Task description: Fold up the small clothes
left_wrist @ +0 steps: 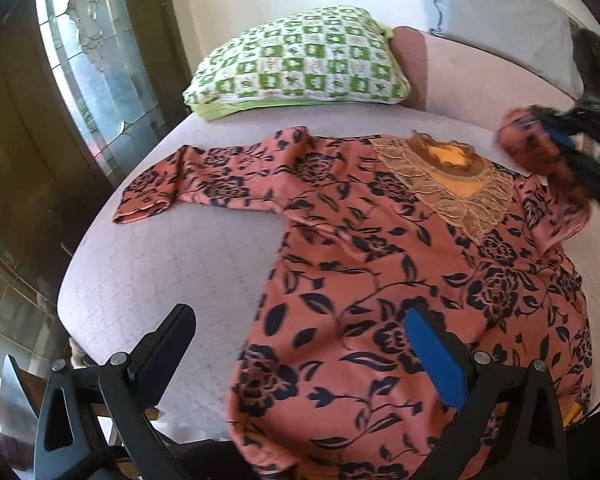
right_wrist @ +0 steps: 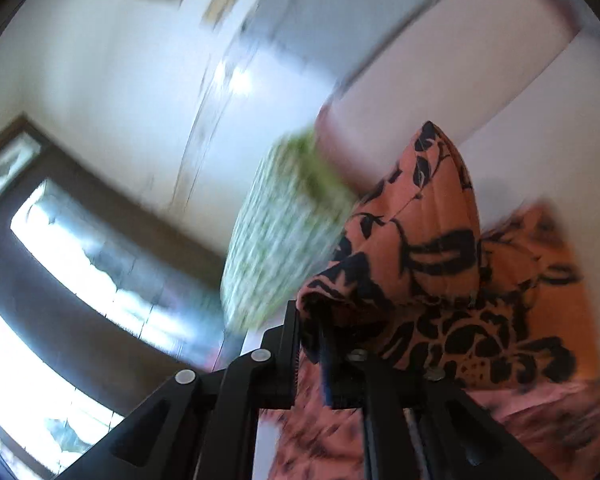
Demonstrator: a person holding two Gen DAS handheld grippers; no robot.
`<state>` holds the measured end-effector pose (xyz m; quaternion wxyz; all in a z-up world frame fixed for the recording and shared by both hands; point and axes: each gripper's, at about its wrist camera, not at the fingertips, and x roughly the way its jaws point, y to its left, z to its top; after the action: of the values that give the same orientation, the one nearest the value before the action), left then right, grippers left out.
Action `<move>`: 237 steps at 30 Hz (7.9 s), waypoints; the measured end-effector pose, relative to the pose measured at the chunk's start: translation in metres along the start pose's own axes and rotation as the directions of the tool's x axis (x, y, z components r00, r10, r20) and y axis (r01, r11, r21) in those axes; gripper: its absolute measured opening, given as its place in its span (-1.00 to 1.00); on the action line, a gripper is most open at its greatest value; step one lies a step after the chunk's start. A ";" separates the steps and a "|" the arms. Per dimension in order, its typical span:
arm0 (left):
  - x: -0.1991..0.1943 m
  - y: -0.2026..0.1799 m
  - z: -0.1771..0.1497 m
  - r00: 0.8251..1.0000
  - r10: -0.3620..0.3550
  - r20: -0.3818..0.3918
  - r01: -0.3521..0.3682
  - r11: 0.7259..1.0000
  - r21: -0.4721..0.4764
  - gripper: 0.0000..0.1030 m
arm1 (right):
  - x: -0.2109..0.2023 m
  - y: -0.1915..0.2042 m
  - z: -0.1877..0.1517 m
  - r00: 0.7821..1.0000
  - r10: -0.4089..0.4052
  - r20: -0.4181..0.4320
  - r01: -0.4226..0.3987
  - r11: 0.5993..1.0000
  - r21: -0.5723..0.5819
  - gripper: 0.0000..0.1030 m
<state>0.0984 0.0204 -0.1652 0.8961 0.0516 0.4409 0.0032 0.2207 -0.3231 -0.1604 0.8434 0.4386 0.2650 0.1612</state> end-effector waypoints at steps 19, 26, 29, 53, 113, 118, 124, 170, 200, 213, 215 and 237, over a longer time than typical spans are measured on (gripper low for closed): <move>0.076 -0.012 0.086 0.993 -0.118 -0.002 0.118 0.993 -0.015 0.80 | -0.074 -0.067 -0.036 0.973 -0.198 -0.115 0.210 0.972 0.104 0.47; 0.093 -0.059 0.123 0.986 -0.166 -0.006 0.166 0.985 -0.039 0.79 | -0.073 -0.106 -0.028 0.957 -0.253 -0.142 0.268 0.958 0.101 0.43; 0.119 -0.083 0.127 0.991 -0.112 -0.074 0.113 0.994 0.008 0.79 | -0.076 -0.124 -0.020 0.964 -0.231 -0.130 0.249 0.957 0.149 0.30; 0.180 -0.002 0.143 0.988 0.005 -0.157 -0.007 1.000 -0.011 -0.43 | -0.061 -0.154 0.001 0.943 -0.325 -0.063 0.332 0.929 0.164 -0.38; 0.070 0.084 -0.099 0.912 -0.184 -0.365 0.179 0.983 -0.049 -0.85 | -0.054 -0.026 -0.235 0.675 -0.517 -0.527 0.226 0.825 -0.519 -0.24; 0.069 0.101 -0.098 0.920 -0.211 -0.332 0.196 0.978 -0.078 -0.90 | -0.060 -0.018 -0.251 0.664 -0.571 -0.483 0.228 0.769 -0.597 -0.89; 0.042 0.131 -0.104 0.916 -0.201 -0.347 0.199 0.979 -0.042 -0.95 | -0.058 -0.012 -0.317 0.521 -0.530 -0.669 0.059 0.804 -0.591 -1.00; 0.187 0.246 0.114 0.979 -0.202 0.013 0.171 0.787 -0.592 -0.87 | 0.035 -0.034 -0.113 0.909 -0.255 -0.330 0.163 0.945 -0.282 -0.82; 0.075 0.012 0.153 0.873 -0.485 0.046 0.480 0.841 -0.251 0.43 | -0.062 -0.103 -0.019 0.992 -0.123 -0.019 0.124 0.971 0.203 0.75; 0.160 0.073 0.090 0.962 -0.270 0.034 0.261 0.881 -0.395 0.43 | 0.028 -0.135 -0.010 0.918 -0.332 -0.217 0.361 0.926 0.110 0.02; 0.168 0.075 0.089 0.963 -0.268 0.027 0.256 0.878 -0.405 0.43 | 0.033 -0.128 -0.011 0.918 -0.338 -0.208 0.360 0.930 0.078 -0.04; 0.187 0.026 0.108 0.966 -0.254 -0.039 0.237 0.939 -0.250 0.44 | -0.016 -0.151 0.043 0.863 -0.497 -0.083 0.504 0.854 0.125 -0.81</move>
<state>0.2994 0.0464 -0.2447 0.8730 -0.1141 0.4713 -0.0526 0.2397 -0.4448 -0.2599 0.8162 0.4096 0.4009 -0.0726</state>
